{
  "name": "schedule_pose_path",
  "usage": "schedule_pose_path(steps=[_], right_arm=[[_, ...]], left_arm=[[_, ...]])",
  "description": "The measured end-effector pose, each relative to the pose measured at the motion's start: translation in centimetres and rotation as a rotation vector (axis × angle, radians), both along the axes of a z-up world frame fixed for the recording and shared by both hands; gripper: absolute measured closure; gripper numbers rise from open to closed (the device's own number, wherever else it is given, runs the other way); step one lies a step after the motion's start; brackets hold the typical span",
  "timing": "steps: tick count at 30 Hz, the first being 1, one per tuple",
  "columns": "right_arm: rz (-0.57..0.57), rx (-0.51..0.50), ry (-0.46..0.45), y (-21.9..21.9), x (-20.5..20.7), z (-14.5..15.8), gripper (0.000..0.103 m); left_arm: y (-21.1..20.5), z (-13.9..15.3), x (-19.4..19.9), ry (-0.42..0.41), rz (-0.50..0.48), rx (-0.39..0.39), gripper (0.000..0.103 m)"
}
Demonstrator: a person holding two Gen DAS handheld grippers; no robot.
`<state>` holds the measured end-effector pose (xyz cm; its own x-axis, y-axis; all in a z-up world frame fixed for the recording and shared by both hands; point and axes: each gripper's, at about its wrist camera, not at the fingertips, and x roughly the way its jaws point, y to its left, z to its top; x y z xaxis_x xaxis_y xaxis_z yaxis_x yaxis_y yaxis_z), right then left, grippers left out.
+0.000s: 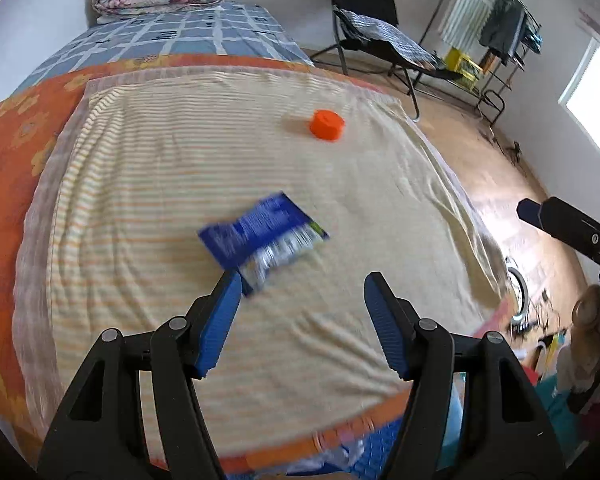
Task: Collect trash
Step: 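Move both grippers back over the blue packet and orange cap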
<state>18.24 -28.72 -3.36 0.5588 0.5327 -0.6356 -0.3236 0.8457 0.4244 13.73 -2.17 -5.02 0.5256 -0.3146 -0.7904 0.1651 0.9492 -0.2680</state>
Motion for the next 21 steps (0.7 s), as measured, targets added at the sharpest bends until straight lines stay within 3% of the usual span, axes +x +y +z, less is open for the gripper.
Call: schedule_pose_path(steps=[7,12,18,21], right_arm=[[-0.029,-0.027,0.017,1.5,5.5,-1.5,0.029],[-0.066,0.004,0.081,1.7,9.2,-3.4,0.029],[-0.096,0.003,0.097,1.9,12.2,-4.7,0.029],[-0.107,-0.006,0.096,2.0,13.7,-5.4,0.029]], left_arm=[[1.7,-1.4,5.0,0.021,0.04,-0.067,0.037],[1.8,-2.8,7.7,0.049,0.005,-0.091,0.037],[1.9,-5.0,8.6,0.122,-0.031,-0.142,0.037],[0.9,-5.1,8.0,0.128,-0.082,-0.093,0.037]])
